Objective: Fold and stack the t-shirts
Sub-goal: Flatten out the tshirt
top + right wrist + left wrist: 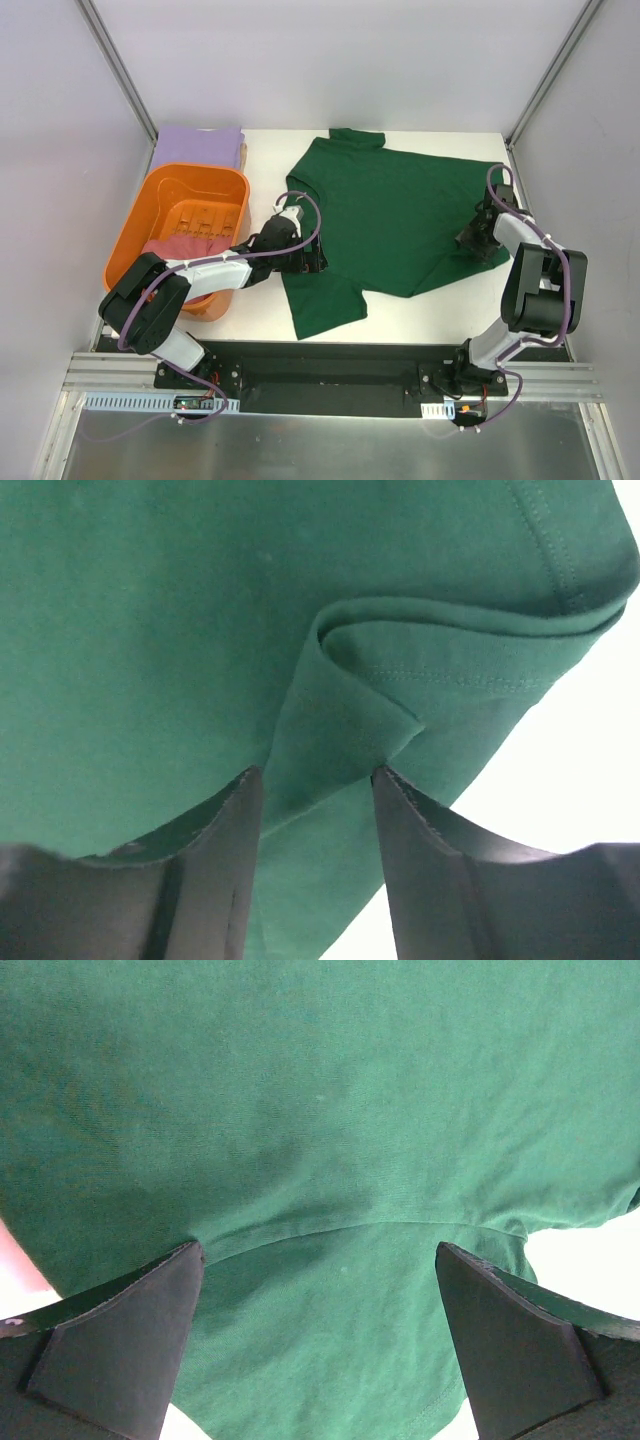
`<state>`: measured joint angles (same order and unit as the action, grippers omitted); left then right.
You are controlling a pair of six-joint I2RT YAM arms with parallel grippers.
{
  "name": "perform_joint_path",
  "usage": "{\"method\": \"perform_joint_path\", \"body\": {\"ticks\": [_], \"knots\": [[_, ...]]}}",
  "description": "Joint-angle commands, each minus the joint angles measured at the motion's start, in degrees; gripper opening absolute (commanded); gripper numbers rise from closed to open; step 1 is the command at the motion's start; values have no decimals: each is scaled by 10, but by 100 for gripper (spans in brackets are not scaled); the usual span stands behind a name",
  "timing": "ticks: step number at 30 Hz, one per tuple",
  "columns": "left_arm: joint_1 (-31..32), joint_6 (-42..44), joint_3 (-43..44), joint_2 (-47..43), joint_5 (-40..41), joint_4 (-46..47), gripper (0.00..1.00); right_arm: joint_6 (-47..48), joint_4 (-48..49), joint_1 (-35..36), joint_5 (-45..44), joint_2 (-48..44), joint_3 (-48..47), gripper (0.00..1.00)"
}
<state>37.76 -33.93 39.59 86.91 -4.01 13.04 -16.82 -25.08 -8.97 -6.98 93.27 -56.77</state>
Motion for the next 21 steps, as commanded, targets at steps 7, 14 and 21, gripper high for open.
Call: {"method": "perform_joint_path", "body": {"ticks": [7, 14, 21], "knots": [[-7, 2, 2, -5, 2, 14, 99, -1, 27, -8, -40, -47, 16, 6], [-7, -3, 1, -7, 0, 13, 99, 16, -15, -18, -57, -116, 58, 1], [-7, -15, 1, -18, -25, 8, 99, 26, -60, -32, -55, -255, 158, 1]]}}
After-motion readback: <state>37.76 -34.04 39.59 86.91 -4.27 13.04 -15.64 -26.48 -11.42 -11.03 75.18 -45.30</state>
